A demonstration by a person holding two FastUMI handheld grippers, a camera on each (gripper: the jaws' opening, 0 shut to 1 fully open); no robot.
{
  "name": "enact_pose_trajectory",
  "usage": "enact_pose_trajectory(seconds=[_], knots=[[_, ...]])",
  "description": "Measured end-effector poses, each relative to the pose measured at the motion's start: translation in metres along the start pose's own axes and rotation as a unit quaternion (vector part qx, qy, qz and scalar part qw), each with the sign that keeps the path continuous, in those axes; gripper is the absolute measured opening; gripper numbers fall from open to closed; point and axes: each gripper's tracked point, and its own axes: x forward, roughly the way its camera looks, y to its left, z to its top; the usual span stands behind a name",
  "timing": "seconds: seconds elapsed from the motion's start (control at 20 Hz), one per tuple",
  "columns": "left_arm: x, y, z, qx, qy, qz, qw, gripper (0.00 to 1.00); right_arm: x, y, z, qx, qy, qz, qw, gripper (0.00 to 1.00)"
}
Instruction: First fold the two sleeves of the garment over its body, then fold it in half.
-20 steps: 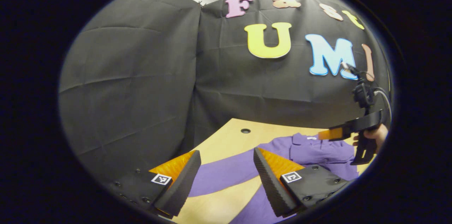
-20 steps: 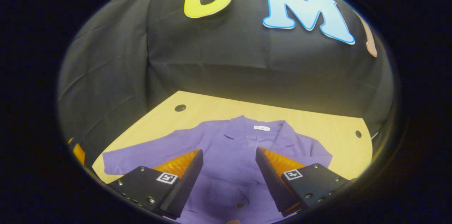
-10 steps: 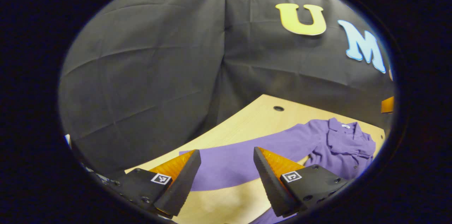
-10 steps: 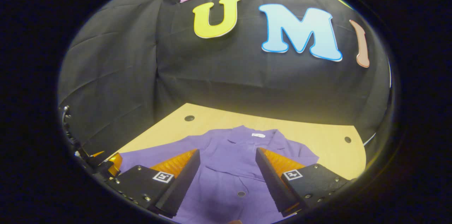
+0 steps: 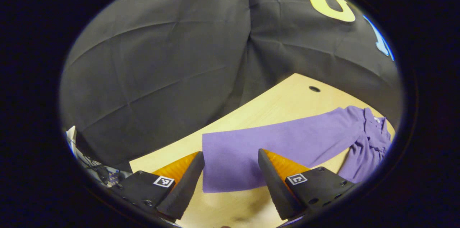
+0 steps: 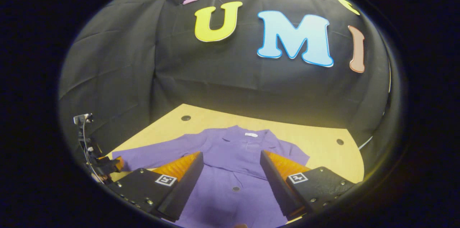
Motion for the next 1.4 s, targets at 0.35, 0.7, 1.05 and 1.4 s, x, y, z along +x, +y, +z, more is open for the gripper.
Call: enact_pose_trajectory(seconds=[0.35, 0.7, 1.05, 1.4], knots=[[0.012, 0.002, -0.018, 0.006, 0.041, 0.003, 0.999, 1.0, -0.009, 0.012, -0.016, 0.018, 0.023, -0.019, 0.999, 0.96], [0.012, -0.013, -0.018, 0.017, 0.04, -0.014, 0.999, 0.84, -0.017, 0.012, -0.014, 0.021, 0.015, -0.007, 1.0, 0.96], [0.013, -0.033, -0.016, 0.053, 0.031, -0.022, 0.998, 0.19, -0.034, -0.015, -0.026, 0.03, 0.015, 0.005, 0.999, 0.96], [0.001, -0.047, 0.002, 0.015, 0.021, -0.043, 0.999, 0.07, -0.051, -0.058, -0.038, 0.038, 0.009, -0.007, 0.999, 0.96]])
